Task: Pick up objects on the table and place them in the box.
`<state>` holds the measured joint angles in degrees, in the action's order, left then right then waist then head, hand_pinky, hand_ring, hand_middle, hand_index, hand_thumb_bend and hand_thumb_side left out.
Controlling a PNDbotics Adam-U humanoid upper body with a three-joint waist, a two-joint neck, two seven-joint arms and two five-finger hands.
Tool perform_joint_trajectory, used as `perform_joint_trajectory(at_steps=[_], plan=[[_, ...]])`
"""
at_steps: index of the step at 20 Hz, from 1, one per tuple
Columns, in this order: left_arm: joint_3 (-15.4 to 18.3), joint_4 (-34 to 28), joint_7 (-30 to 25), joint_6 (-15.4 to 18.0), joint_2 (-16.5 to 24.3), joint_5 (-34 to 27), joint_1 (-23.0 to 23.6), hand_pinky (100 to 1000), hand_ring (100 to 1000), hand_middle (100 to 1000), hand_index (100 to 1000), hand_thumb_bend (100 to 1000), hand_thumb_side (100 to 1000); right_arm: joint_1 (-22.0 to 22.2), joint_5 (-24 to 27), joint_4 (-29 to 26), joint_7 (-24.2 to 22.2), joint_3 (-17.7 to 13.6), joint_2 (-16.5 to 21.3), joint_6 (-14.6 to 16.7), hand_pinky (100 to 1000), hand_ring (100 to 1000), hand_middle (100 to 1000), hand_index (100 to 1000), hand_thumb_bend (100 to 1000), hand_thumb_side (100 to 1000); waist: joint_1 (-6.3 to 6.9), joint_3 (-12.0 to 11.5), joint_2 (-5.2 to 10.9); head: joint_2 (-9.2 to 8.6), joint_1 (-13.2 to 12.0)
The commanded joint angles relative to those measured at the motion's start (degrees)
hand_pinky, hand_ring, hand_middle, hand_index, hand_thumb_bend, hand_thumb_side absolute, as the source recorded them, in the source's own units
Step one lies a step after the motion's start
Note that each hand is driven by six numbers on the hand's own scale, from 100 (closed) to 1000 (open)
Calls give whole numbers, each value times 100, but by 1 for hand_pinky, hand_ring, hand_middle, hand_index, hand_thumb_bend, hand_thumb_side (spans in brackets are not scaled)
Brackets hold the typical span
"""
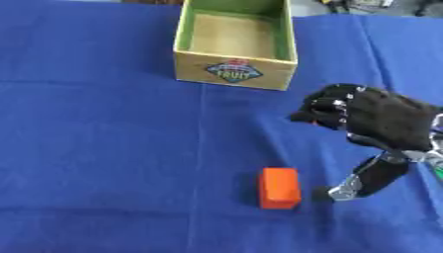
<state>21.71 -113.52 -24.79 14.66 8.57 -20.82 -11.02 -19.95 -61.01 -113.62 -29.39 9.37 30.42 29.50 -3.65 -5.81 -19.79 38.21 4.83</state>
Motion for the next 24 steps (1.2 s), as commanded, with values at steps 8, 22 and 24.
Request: perform_joint_trajectory(at_steps=[8, 22, 24], plan=[[-39, -107, -28, -6, 122, 21, 6, 256, 321, 420, 738, 100, 1000, -110, -32, -97, -797, 241, -434, -54, 838, 863, 752, 925, 652, 739, 32, -31, 101, 12, 64], [-46, -107, -41, -15, 142, 34, -1, 256, 321, 420, 739, 100, 1000, -76, 172, -97, -971, 251, -752, -481, 798, 837, 442, 777, 600, 864, 14, -5, 92, 63, 68], [-46, -107, -42, -16, 153, 39, -4, 256, 322, 420, 738, 100, 1000, -46, 141, -97, -938, 244, -852, -569, 793, 837, 411, 769, 562, 925, 2, 6, 93, 72, 65]])
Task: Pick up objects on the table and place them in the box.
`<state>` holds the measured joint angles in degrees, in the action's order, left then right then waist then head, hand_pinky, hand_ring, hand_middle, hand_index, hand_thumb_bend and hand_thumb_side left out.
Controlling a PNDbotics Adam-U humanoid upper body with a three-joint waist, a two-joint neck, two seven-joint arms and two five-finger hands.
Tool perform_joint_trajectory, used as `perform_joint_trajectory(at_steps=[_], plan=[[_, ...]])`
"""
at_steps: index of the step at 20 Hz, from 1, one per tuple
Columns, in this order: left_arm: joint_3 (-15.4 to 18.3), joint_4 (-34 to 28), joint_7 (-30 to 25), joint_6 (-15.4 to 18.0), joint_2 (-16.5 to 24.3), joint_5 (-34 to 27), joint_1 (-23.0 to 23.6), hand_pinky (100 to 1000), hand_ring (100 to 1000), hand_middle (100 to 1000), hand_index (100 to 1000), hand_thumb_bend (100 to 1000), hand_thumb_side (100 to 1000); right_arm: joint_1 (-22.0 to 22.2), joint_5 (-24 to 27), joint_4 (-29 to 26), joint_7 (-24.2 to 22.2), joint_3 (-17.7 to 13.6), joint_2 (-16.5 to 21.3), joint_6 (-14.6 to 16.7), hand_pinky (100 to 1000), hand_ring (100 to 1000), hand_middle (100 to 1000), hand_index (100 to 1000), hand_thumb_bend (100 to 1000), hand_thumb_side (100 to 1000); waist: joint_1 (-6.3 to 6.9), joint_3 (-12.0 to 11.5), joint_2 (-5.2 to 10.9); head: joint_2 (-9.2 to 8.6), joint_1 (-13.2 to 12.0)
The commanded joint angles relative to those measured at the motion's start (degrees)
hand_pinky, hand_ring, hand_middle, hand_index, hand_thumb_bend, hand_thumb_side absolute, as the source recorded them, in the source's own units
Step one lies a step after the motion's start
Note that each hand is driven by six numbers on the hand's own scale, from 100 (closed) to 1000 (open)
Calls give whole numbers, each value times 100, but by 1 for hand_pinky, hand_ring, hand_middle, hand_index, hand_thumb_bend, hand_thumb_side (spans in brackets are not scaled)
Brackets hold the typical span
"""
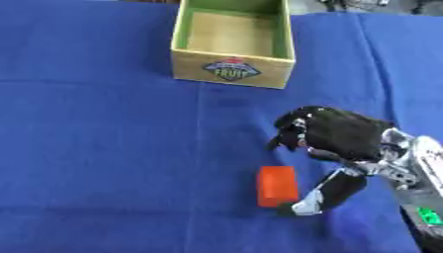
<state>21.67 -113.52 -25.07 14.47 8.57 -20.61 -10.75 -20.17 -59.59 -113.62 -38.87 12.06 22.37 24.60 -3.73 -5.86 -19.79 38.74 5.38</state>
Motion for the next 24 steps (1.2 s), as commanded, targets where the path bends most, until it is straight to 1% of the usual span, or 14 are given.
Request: perform_joint_trajectory(at_steps=[1, 3, 5, 9, 14, 18, 19, 22, 24], plan=[[-42, -107, -13, 2, 158, 19, -35, 257, 322, 420, 738, 100, 1000, -10, -30, -97, 24, -30, -104, -125, 790, 835, 405, 765, 540, 934, 4, 16, 94, 22, 9], [-43, -107, -12, -2, 167, 22, -43, 257, 322, 420, 738, 100, 1000, 20, -119, -97, -1, -20, -241, -187, 787, 834, 403, 761, 543, 915, -8, 27, 90, 26, 9], [-45, -107, -14, -7, 167, 24, -50, 257, 322, 420, 738, 100, 1000, 42, -227, -97, -57, 14, -322, -195, 784, 833, 412, 764, 537, 873, -10, 33, 86, 20, 11], [-50, -107, -19, -5, 157, 19, -53, 256, 322, 420, 739, 100, 1000, 102, -416, -97, -195, 81, -380, -177, 783, 834, 425, 764, 524, 837, 1, 11, 81, 0, 19], [-55, -107, -35, 1, 141, 18, -50, 256, 321, 420, 739, 100, 1000, 159, -500, -97, -445, 128, -425, -159, 785, 838, 446, 790, 535, 781, 16, -12, 68, -19, 20], [-55, -107, -40, 3, 133, 23, -46, 256, 321, 420, 739, 100, 1000, 171, -500, -97, -570, 127, -442, -148, 785, 838, 446, 791, 534, 779, 22, -11, 64, -22, 20], [-55, -107, -40, 3, 132, 22, -46, 255, 320, 420, 738, 100, 1000, 172, -499, -97, -580, 124, -442, -150, 783, 837, 446, 782, 489, 769, 23, -11, 63, -24, 20], [-55, -107, -48, 12, 120, 25, -36, 254, 320, 420, 739, 100, 1000, 189, -539, -97, -624, 91, -443, -195, 782, 837, 444, 780, 473, 765, 41, -17, 50, -48, 20], [-58, -107, -54, 16, 114, 29, -30, 253, 320, 420, 739, 100, 1000, 195, -564, -97, -618, 63, -439, -228, 781, 835, 440, 774, 442, 760, 51, -13, 45, -58, 14]])
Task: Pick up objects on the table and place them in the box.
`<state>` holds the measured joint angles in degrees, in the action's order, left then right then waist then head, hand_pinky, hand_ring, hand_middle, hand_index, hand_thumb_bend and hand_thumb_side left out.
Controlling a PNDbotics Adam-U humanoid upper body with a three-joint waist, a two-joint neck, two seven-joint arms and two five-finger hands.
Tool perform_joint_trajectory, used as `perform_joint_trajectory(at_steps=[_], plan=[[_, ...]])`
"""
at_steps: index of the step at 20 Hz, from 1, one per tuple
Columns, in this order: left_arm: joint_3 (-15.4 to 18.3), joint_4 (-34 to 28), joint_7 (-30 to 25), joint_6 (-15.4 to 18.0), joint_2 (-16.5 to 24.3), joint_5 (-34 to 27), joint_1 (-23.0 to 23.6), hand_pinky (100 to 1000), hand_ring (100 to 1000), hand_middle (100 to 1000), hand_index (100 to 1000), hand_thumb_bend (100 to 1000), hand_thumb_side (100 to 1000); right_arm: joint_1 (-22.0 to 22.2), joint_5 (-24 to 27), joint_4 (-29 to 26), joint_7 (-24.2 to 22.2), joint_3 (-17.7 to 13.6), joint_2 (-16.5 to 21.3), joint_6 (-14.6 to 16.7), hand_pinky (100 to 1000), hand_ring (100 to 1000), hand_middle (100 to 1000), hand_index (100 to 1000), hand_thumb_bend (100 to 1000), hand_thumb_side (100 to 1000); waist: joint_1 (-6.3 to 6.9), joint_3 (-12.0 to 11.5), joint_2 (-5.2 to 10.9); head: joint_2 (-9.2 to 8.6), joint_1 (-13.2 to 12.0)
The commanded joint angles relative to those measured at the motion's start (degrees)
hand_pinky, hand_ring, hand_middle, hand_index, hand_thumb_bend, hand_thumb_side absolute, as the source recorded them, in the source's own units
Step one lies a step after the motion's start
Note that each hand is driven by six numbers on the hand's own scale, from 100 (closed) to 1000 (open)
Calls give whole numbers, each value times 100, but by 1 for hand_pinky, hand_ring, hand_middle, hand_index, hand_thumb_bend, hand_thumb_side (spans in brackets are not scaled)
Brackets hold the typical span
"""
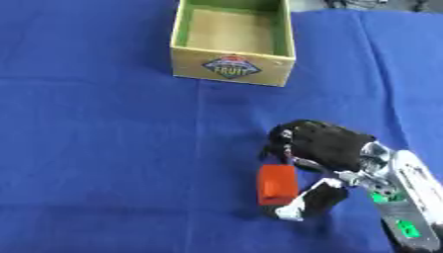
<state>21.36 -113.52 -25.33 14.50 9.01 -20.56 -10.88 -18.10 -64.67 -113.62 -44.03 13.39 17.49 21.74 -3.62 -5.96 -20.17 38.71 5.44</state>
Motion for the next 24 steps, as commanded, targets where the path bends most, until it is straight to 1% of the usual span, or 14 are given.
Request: perform_joint_trajectory(at_steps=[1, 2, 8, 15, 16, 17, 18, 21, 22, 24], plan=[[-27, -107, -31, 16, 68, 26, -14, 253, 320, 420, 739, 100, 1000, -6, -70, -97, -90, -87, 53, 37, 781, 835, 439, 773, 443, 767, 46, 0, 79, -60, 6], [-28, -107, -34, 18, 65, 28, -10, 252, 319, 420, 739, 100, 1000, -1, -83, -97, -75, -100, 55, 18, 780, 835, 436, 772, 428, 769, 52, 3, 77, -66, 5], [-32, -107, -54, 40, 47, 37, 14, 250, 319, 420, 739, 100, 1000, 31, -120, -97, -27, -151, 76, -55, 781, 836, 431, 769, 414, 763, 95, 17, 64, -95, 3], [-35, -107, -64, 60, 38, 35, 29, 249, 318, 420, 739, 100, 1000, 43, -53, -97, -164, -150, 94, -19, 782, 840, 428, 772, 415, 739, 128, 28, 63, -110, 1], [-37, -107, -65, 59, 37, 35, 29, 248, 318, 420, 739, 100, 1000, 38, -26, -97, -179, -151, 96, -14, 776, 836, 412, 749, 383, 730, 129, 27, 63, -113, 2], [-39, -107, -67, 58, 37, 34, 28, 248, 318, 420, 739, 100, 1000, 29, 12, -97, -171, -155, 98, -20, 762, 828, 397, 728, 297, 726, 130, 25, 64, -116, 3], [-40, -107, -70, 58, 37, 33, 29, 247, 319, 420, 739, 100, 1000, 15, 48, -97, -142, -169, 99, -46, 731, 805, 376, 681, 100, 701, 131, 24, 65, -118, 2], [-43, -107, -98, 66, 42, 45, 24, 245, 320, 419, 735, 100, 1000, -12, 177, -97, 31, -189, 126, -181, 719, 793, 369, 566, 100, 625, 130, 18, 67, -119, 6], [-43, -107, -101, 67, 43, 45, 21, 245, 320, 418, 735, 100, 1000, -11, 224, -97, 70, -184, 141, -216, 714, 788, 365, 512, 100, 583, 129, 15, 68, -120, 8], [-41, -107, -99, 62, 42, 43, 17, 245, 320, 418, 735, 100, 1000, -19, 326, -97, 186, -202, 162, -319, 706, 778, 336, 442, 100, 505, 125, 11, 69, -125, 5]])
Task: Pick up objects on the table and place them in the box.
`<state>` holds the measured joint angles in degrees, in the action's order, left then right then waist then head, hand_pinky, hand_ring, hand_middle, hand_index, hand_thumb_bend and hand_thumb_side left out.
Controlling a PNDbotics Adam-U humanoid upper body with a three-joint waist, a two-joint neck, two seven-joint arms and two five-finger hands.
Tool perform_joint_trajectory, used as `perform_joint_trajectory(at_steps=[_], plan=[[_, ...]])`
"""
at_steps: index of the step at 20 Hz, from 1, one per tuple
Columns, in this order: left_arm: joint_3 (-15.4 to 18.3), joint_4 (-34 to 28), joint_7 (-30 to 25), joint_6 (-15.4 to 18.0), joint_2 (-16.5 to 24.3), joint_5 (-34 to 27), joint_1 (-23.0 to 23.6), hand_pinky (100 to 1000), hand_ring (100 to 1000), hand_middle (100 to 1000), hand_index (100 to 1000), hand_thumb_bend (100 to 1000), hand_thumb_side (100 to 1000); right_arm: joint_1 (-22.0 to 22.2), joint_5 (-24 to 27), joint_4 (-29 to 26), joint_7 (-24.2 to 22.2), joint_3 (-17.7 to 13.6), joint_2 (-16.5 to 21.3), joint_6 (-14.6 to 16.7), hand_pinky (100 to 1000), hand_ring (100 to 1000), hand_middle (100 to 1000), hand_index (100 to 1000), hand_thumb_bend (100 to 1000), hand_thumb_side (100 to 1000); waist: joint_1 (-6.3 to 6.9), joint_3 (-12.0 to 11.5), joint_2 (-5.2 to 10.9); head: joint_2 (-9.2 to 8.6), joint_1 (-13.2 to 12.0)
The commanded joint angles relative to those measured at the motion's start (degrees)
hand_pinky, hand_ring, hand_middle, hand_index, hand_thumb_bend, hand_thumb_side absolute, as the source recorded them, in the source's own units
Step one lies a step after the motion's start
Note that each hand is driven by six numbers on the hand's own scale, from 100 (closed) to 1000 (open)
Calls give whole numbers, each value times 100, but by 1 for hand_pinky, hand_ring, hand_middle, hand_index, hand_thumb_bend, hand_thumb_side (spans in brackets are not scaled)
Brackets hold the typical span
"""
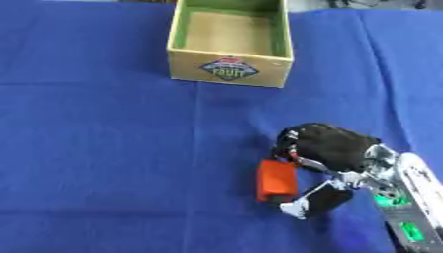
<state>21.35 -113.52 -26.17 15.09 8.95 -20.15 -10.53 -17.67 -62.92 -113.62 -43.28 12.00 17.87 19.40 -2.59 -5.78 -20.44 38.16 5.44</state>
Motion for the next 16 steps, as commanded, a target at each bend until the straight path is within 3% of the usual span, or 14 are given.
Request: perform_joint_trajectory(at_steps=[1, 4, 7, 10, 16], plan=[[-39, -107, -14, 1, 48, 1, -19, 245, 320, 418, 734, 100, 1000, -70, 216, -97, 184, -77, 121, -154, 696, 766, 307, 390, 100, 451, 21, -9, 97, -72, 5], [-39, -107, -8, -3, 50, -5, -25, 245, 320, 418, 734, 100, 1000, -113, 439, -97, 419, -119, 99, -383, 661, 730, 229, 271, 100, 364, 21, -11, 98, -78, -5], [-41, -107, -8, -7, 52, -8, -30, 245, 321, 418, 733, 100, 1000, -158, 676, -97, 656, -146, 136, -566, 656, 716, 191, 234, 100, 357, 16, -19, 100, -88, -15], [-41, -107, -8, -9, 59, -10, -31, 244, 321, 418, 733, 100, 1000, -200, 937, -97, 918, -229, 278, -632, 649, 700, 151, 195, 100, 295, 15, -22, 106, -112, -42], [-32, -107, 8, -3, 86, -27, -20, 245, 321, 418, 733, 100, 1000, -365, 1434, -97, 1415, -702, 875, -639, 631, 668, 128, 172, 100, 196, 13, -32, 146, -119, -121]])
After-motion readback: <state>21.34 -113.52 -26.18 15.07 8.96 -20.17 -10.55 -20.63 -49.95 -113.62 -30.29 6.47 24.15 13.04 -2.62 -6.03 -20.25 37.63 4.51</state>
